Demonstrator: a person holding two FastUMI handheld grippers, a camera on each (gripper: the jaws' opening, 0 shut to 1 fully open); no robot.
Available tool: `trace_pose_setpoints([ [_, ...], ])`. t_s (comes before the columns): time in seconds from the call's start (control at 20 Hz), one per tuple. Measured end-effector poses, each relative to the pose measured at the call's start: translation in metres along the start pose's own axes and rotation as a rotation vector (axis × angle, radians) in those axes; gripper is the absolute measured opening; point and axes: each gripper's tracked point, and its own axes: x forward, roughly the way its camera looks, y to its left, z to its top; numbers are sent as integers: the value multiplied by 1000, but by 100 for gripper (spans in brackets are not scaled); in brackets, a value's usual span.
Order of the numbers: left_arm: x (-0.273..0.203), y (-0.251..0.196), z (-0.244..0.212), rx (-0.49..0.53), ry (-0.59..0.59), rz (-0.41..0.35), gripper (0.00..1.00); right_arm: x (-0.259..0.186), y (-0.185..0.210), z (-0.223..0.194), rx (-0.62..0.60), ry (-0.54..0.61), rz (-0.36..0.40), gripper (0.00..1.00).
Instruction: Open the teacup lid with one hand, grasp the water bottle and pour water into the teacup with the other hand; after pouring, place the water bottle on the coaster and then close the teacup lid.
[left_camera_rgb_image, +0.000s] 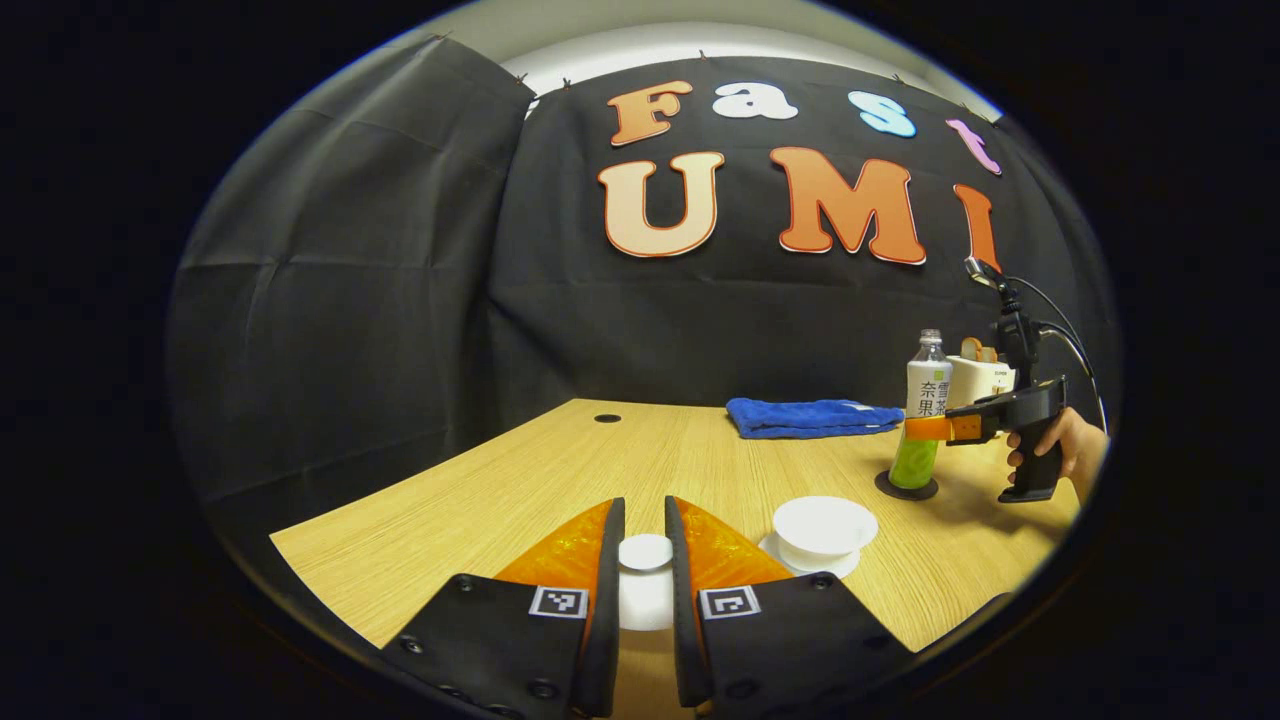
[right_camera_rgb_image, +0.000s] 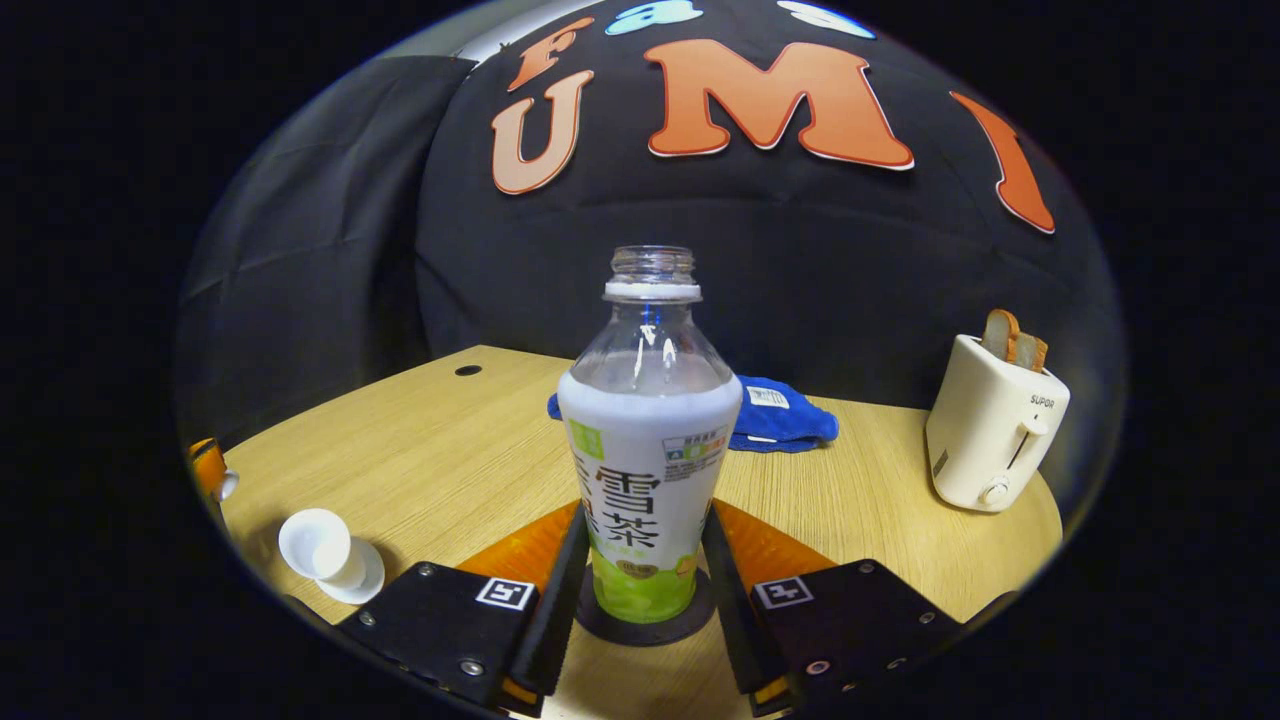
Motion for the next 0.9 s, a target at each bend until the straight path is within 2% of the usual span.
trace_pose_setpoints([
  [0.2, 15, -31, 10, -29, -7, -56, 27, 0, 0, -5, 4, 19, 12, 69],
  [0.25, 20, -43, 15, -39, -22, -78, 24, -2, 3, -5, 6, 19, 22, 71],
  [0.3, 24, -57, 22, -52, -36, -106, 27, -3, 6, -2, 9, 8, 35, 76],
  [0.5, 42, -104, 26, -84, -44, -192, 27, -17, 8, 11, -8, -44, 55, 87],
  [0.55, 46, -113, 24, -78, -42, -203, 29, -19, 7, 14, -13, -57, 58, 88],
  [0.75, 61, -136, 10, -41, -7, -217, 24, -32, -4, 11, -2, -69, 54, 90],
  [0.9, 71, -146, -6, 9, 37, -217, 27, -45, -14, 6, 7, -77, 57, 92],
])
